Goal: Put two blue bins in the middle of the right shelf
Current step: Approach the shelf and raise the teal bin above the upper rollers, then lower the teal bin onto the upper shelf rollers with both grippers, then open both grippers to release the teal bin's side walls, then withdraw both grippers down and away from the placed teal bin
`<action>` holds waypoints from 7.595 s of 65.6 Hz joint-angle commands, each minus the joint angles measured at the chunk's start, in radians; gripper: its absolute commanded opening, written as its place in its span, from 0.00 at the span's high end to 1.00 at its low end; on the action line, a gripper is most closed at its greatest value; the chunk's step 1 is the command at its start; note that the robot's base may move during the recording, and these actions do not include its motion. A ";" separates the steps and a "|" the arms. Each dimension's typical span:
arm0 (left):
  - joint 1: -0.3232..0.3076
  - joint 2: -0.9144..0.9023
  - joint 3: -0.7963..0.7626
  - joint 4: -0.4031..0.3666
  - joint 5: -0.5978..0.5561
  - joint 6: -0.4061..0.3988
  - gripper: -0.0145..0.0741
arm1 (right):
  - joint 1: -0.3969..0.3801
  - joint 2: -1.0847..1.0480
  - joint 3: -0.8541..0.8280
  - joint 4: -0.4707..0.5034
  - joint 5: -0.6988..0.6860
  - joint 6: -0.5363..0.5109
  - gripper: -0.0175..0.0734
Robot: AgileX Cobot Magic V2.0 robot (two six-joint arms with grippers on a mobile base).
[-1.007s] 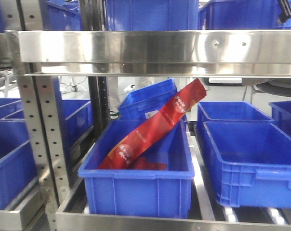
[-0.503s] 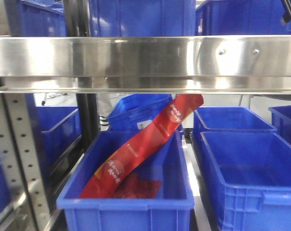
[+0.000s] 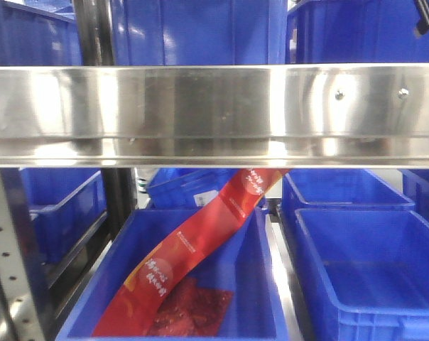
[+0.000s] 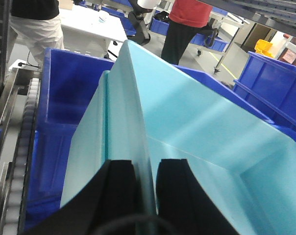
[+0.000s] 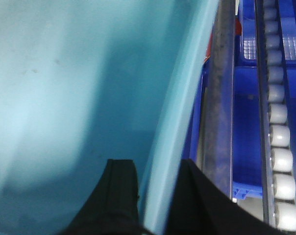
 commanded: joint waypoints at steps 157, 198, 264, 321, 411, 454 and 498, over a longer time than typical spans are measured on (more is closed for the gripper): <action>-0.027 0.191 -0.018 0.292 0.372 -0.009 0.96 | 0.017 0.217 -0.011 -0.054 -0.314 -0.093 0.98; -0.027 0.261 -0.018 0.290 0.381 -0.007 0.16 | -0.017 0.252 -0.011 -0.098 -0.191 -0.093 0.17; -0.025 -0.234 0.267 0.494 0.346 -0.011 0.96 | -0.017 -0.140 0.253 -0.312 -0.184 -0.107 0.99; -0.025 -1.244 1.418 0.480 -0.328 -0.019 0.96 | -0.023 -1.085 1.549 -0.312 -0.944 -0.087 0.99; 0.055 -1.450 1.465 0.453 -0.203 0.099 0.96 | -0.023 -1.653 1.673 -0.323 -0.859 -0.087 0.99; 0.161 -1.515 1.961 0.309 -0.684 0.104 0.96 | -0.023 -1.653 1.673 -0.323 -0.859 -0.087 0.99; 0.161 -1.515 1.961 0.309 -0.696 0.104 0.96 | -0.023 -1.653 1.673 -0.323 -0.859 -0.087 0.99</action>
